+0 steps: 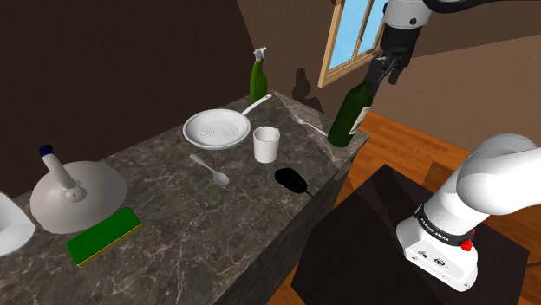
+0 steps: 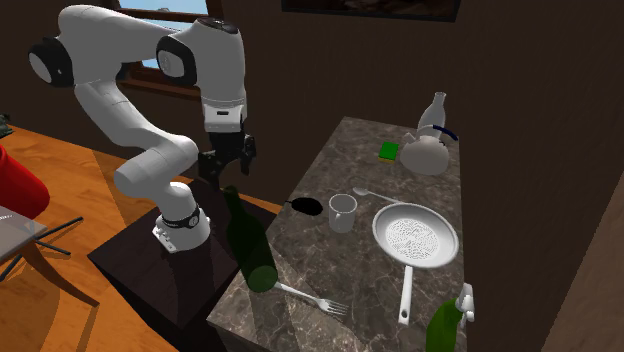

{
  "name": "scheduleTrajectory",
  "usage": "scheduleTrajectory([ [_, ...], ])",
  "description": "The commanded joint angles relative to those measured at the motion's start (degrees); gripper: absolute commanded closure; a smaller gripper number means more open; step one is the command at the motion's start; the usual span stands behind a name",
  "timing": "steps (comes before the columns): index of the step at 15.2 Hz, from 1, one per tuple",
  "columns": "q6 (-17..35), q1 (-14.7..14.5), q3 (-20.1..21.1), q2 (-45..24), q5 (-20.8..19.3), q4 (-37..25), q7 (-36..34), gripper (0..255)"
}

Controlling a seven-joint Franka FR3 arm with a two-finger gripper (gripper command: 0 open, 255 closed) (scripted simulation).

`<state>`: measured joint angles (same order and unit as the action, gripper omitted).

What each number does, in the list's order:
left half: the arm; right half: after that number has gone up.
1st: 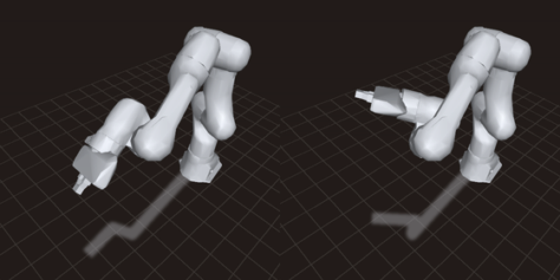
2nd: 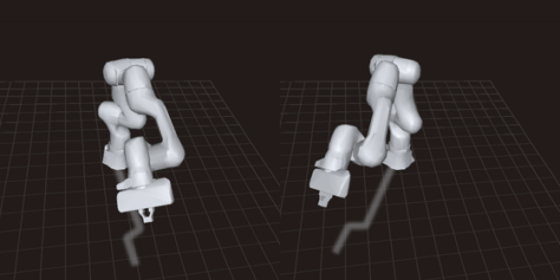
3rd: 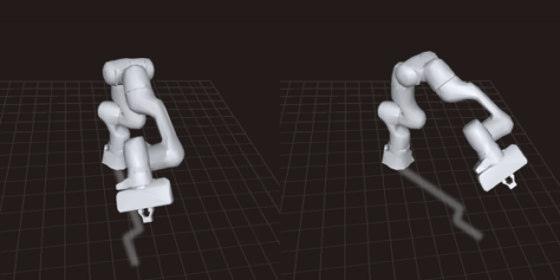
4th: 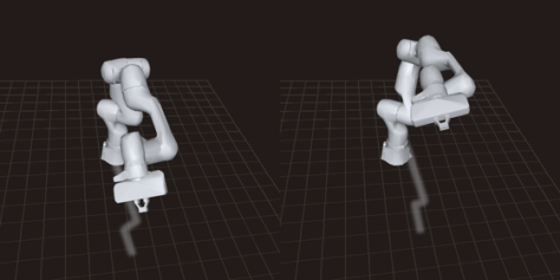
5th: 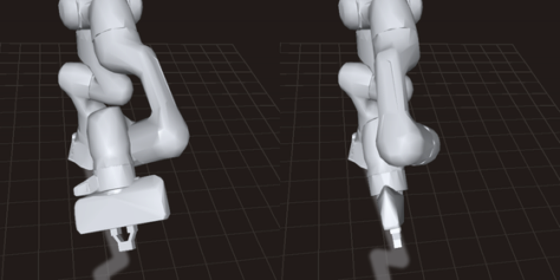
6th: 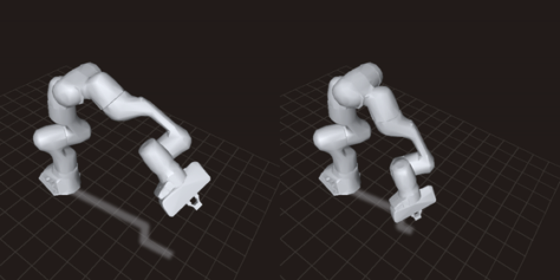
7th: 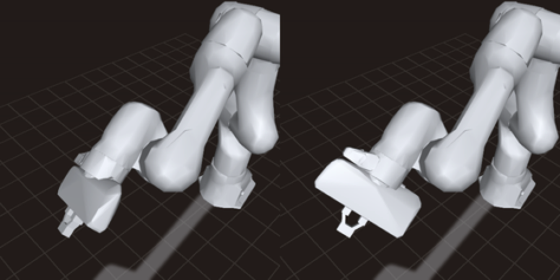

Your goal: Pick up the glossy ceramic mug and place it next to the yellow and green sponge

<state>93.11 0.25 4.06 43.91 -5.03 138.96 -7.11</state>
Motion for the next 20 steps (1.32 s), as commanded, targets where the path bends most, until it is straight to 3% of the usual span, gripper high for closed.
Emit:
scheduleTrajectory([
  [1, 0.0, 0.0, 0.0, 0.0, 0.0, 0.0, 0.0, 0],
  [11, 10.7, -2.4, 8.3, -16.7, 4.9, -4.7, -10.9, 0],
  [20, 17.6, -3.6, 14.8, -34.8, 4.3, -14.9, -20.7, 0],
])
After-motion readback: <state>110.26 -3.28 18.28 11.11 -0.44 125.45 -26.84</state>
